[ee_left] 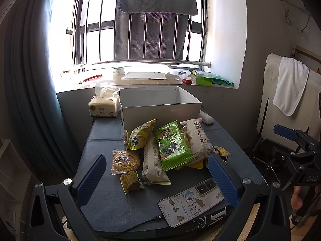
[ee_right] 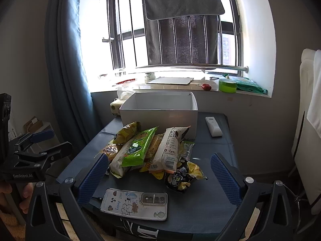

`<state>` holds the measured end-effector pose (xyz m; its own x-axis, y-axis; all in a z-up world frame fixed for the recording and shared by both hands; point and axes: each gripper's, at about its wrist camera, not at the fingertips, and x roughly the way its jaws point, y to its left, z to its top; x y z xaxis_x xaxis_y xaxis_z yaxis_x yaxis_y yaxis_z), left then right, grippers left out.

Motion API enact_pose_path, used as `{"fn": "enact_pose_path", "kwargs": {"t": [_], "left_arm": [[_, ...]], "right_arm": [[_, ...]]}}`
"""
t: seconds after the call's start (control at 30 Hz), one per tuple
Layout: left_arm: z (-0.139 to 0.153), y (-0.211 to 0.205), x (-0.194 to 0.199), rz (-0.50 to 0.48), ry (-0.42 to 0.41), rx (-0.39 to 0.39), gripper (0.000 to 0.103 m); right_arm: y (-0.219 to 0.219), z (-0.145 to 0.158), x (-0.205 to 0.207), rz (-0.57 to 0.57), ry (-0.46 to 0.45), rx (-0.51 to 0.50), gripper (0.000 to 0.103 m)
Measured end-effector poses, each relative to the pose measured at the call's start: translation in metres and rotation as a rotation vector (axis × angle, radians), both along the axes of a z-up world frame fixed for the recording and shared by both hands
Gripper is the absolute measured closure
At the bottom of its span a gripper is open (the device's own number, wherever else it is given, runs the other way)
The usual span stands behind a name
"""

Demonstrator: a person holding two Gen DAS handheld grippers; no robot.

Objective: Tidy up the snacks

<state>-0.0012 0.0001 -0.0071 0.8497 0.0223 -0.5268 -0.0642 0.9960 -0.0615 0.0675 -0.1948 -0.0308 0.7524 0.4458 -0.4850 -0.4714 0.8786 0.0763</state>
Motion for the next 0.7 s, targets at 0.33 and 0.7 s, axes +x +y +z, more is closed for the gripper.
{"fn": "enact_pose_path", "kwargs": {"t": [0.33, 0.7], "left_arm": [[-0.002, 0.000, -0.001, 0.003, -0.006, 0.005, 0.000], [-0.018, 0.020, 0.000, 0.048, -0.021, -0.050, 0.000]], "right_arm": [[0.002, -0.005, 0.006, 0.009, 0.034, 0.008, 0.000], [0.029, -0.055, 0.083, -0.002, 0.157, -0.085, 0.000]]}}
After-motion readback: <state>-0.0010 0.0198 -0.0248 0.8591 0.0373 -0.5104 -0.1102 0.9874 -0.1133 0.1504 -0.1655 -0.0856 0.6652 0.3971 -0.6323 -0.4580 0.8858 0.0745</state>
